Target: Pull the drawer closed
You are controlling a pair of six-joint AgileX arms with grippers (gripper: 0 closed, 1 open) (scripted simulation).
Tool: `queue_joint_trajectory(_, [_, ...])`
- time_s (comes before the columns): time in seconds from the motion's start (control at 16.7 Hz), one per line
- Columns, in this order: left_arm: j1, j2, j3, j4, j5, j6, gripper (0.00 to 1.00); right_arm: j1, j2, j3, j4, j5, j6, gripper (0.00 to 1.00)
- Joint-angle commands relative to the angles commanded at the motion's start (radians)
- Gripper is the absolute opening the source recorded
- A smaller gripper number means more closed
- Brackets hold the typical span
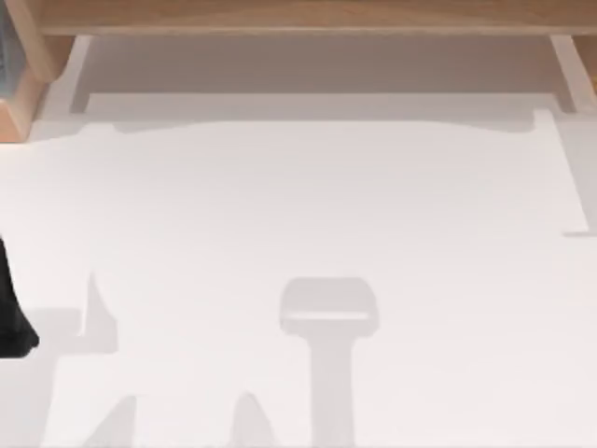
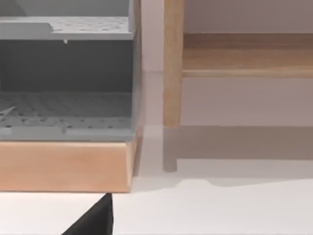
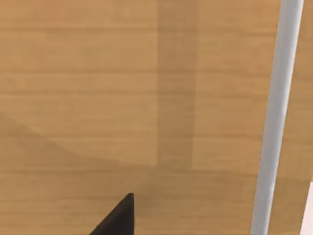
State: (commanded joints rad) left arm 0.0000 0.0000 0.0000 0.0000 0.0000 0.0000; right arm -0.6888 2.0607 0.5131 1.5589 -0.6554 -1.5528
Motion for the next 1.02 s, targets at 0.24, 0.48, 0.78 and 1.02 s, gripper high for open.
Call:
queue_joint_trajectory(0.24, [0.0,0.0,0.0,0.0,0.0,0.0,1.0,0.0,0.0,0.0,0.0,0.0,0.0,0.4])
queue_joint_trajectory(0.48, [0.0,0.0,0.0,0.0,0.0,0.0,1.0,0.0,0.0,0.0,0.0,0.0,0.0,0.1])
queue_joint_trajectory(0.78, [0.0,0.0,0.0,0.0,0.0,0.0,1.0,0.0,0.0,0.0,0.0,0.0,0.0,0.0])
queue_joint_trajectory(1.02, [0.0,0.0,0.0,0.0,0.0,0.0,1.0,0.0,0.0,0.0,0.0,0.0,0.0,0.0])
